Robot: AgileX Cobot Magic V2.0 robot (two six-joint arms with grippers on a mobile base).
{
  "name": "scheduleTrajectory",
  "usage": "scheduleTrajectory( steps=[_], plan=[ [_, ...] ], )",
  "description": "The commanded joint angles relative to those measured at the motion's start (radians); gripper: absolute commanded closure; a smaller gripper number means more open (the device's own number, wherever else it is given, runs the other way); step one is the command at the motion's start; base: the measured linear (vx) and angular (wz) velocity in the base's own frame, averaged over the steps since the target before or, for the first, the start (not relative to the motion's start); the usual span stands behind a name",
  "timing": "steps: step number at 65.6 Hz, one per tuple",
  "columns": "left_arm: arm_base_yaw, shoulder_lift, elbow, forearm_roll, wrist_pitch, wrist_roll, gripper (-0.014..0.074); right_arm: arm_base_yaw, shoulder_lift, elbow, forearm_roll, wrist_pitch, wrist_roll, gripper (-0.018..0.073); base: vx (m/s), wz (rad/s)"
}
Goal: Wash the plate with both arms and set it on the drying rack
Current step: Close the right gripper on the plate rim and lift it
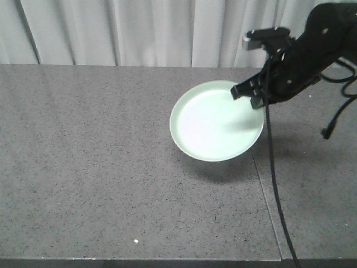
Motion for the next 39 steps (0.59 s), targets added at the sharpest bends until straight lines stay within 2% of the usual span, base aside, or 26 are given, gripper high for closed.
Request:
scheduleTrajectory(
  steps=[1,10,18,29,39],
  plan=[
    [-0.005,-0.015,0.020,-0.009,-0.070,-0.005,0.0602,-0.004,-0.180,-0.026,0.063,-0.022,-0.036,0.0566,0.00,0.00],
    [-0.005,-0.015,0.020,-0.009,-0.070,-0.005,0.0602,-0.004,-0.385,0.023,0.130,-0.039,-0.068,0.0564,0.00,0.00],
    [-0.005,-0.015,0.020,-0.009,-0.070,-0.005,0.0602,-0.004,-0.569,0.146,0.165,-0.069,-0.080,0.0564,0.00,0.00],
    [-0.005,-0.015,0.020,-0.009,-0.070,-0.005,0.0602,-0.004,-0.848,0.392,0.141,-0.118,-0.058,0.0564,0.00,0.00],
    [-0.005,-0.015,0.020,-0.009,-0.070,-0.005,0.0602,-0.004,-1.116,0.643,0.074,-0.142,0.028,0.0564,0.00,0.00]
  ],
)
